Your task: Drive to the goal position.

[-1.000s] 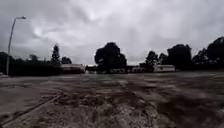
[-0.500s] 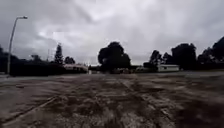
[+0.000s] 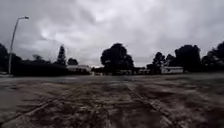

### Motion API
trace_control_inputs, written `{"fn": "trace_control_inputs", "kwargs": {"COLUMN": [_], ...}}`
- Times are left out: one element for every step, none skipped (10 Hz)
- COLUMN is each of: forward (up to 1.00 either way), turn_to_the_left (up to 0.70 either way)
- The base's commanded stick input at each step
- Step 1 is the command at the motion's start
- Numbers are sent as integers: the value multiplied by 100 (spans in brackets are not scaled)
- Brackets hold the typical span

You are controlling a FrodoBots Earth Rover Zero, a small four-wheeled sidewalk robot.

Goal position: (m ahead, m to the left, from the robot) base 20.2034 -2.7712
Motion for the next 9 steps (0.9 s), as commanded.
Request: {"fn": "trace_control_inputs", "kwargs": {"forward": [69,69,69,69,69,69,69,69,69], "turn_to_the_left": [0,0,0,0,0,0,0,0,0]}}
